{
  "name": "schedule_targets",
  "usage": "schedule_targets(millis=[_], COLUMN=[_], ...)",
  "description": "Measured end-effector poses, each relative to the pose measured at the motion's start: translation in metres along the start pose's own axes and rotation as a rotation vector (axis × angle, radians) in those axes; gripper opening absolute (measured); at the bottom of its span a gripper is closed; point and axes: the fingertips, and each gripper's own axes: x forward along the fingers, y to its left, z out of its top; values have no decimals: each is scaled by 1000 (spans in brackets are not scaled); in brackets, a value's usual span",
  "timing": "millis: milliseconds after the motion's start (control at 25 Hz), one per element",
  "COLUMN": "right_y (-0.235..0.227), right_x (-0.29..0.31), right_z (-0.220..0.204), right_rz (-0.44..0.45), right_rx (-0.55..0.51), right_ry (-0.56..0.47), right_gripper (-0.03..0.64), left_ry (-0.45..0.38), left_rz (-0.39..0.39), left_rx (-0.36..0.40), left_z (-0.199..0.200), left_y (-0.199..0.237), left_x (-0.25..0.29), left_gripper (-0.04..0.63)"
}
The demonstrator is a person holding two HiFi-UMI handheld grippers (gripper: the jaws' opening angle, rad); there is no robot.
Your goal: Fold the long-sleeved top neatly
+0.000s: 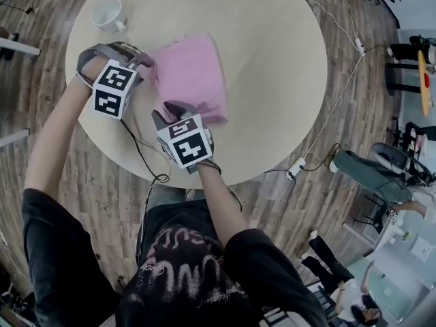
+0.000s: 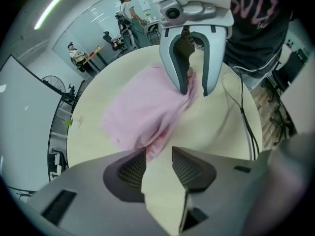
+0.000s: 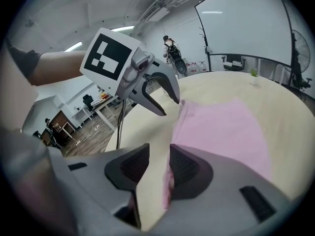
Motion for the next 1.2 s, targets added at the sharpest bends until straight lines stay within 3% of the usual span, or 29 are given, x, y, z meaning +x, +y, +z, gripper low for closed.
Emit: schedule_targets(millis=[280, 360, 520, 640, 880, 1200], right_y=[10, 10, 2, -3, -11, -15], right_x=[-10, -16, -35, -51, -80, -121], right_z=[-5, -5, -2, 3, 17, 26], right_rz=[3, -5, -36, -59, -79, -70], right_rx=[6, 11, 30, 42, 7, -54], right_ry=[-13, -31, -84, -127, -208, -283], right_gripper=[123, 114, 95, 78, 57, 21], left_ry=[-70, -101, -197, -213, -224, -255], left_rz=[75, 118, 251, 356, 522, 674], left_rx=[-129, -208, -445, -562, -736, -935], left_z=[12, 16, 20, 17, 23, 45], left_y=[-6, -6, 0, -2, -12, -27], left_x=[-18, -26, -47, -63, -93, -130], left_gripper=[149, 143, 137, 120, 71, 30])
